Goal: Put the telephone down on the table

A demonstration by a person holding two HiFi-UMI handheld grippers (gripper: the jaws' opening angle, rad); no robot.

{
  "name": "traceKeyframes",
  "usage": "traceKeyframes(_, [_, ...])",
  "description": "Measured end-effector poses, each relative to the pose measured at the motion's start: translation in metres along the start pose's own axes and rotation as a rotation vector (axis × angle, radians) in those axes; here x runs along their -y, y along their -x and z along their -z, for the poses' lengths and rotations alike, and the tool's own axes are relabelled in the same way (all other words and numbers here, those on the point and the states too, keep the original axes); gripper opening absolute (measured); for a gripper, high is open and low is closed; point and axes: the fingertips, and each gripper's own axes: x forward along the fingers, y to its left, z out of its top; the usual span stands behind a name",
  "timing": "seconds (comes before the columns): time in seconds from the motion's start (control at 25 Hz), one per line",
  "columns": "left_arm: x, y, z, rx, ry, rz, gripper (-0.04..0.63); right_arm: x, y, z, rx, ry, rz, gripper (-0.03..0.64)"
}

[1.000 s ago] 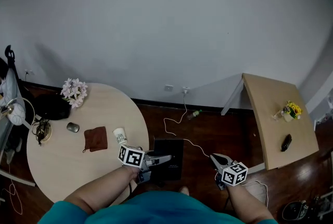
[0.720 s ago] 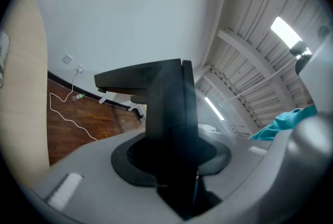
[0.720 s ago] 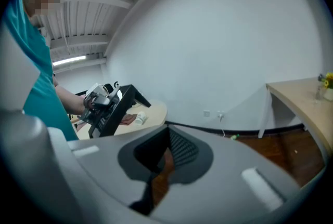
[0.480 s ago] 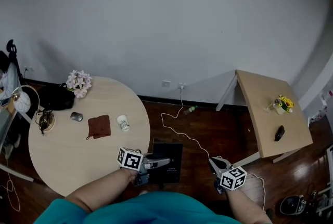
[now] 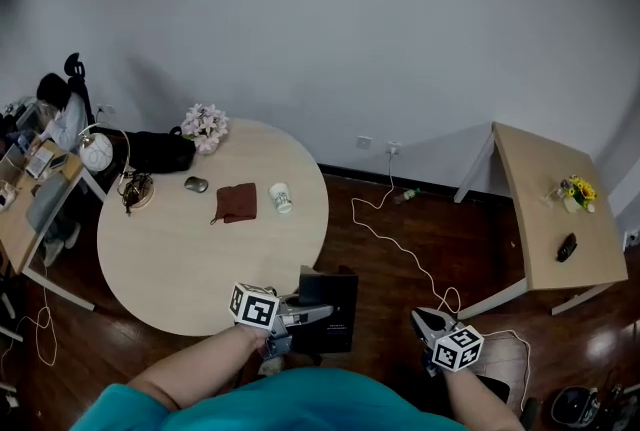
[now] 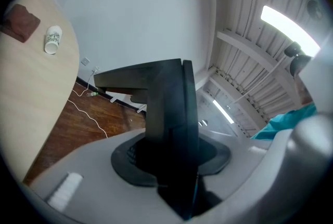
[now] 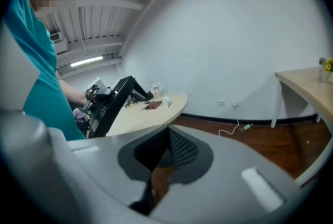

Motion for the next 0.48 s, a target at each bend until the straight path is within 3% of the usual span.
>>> traceKeyframes(0.24, [0.004, 0.069, 0.03, -0.053, -0.015, 0.032, 0.17, -0.068, -0.026, -0.005, 0.034, 0.016, 0.039, 0.002])
traceKeyframes(0.48, [0.009, 0.167, 0.048, -0.132, -0.024, 0.084, 0.169, -0.172, -0.058, 0.009, 0.059, -0.02, 0.113, 0.002])
